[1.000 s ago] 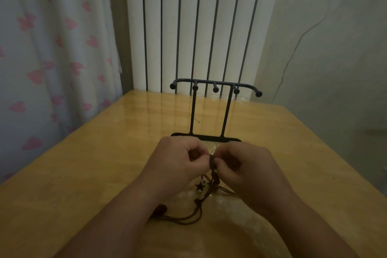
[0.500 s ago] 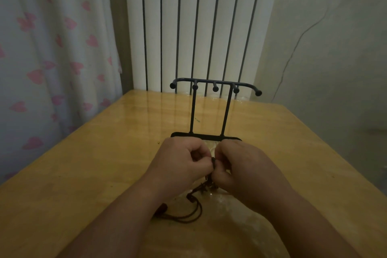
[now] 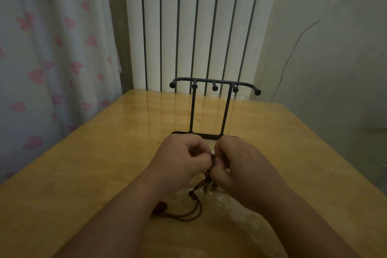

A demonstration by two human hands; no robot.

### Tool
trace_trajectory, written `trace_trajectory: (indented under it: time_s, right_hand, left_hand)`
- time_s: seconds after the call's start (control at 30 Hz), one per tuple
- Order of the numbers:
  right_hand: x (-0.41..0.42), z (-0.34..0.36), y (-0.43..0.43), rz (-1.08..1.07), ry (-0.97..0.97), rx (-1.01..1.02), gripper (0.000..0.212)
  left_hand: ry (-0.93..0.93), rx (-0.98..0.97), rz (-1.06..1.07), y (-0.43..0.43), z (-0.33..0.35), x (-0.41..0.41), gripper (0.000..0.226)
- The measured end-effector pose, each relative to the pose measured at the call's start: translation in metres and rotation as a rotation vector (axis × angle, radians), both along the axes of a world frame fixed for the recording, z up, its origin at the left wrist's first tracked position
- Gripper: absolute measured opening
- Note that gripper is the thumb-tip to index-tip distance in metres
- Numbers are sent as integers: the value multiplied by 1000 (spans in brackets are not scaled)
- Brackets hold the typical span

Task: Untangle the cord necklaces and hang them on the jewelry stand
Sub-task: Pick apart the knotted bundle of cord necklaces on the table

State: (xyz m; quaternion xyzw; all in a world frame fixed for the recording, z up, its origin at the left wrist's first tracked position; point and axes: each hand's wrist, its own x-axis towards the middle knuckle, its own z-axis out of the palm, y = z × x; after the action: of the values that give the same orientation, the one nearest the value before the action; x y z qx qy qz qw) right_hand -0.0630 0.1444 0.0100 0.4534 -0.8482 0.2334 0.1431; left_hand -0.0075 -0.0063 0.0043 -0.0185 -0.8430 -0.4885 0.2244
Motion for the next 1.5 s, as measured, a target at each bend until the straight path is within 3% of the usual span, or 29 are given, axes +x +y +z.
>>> trace_trajectory:
  time_s: [0.17,0.3,0.43,0.5,0.77,1.03,1.3,1.5]
  right_hand:
    - [0,-9,-6,-3,-38,-223,9]
    - [-3,-11,-5,7,-120,-318,7]
    - [-4,-11,-2,-20,-112,-270,1]
    - [-3,-10,-2,-32,-105,-222,8]
    - [-4,-6,-1,-45,-145,-196,7]
    - [-5,-14,-5,-27,-128,-373,13]
    - [-8,-14,-2,-1,-150,-296,6]
    - [-5,-11,-2,12,-189,-234,20]
  left_hand:
    - [-15,207,-44,0,1,-1,26]
    - [20,127,32,-3,-1,-1,17]
    - [23,-40,103,-3,-3,-2,20]
    - [22,-62,108,-3,-4,-2,20]
    - [28,-40,67,-1,-5,-2,17]
    - [-46,165,53,-5,-4,-4,15]
    - [-53,73,39,-10,-3,-3,10]
    - [-63,24,51,-9,-4,-4,16]
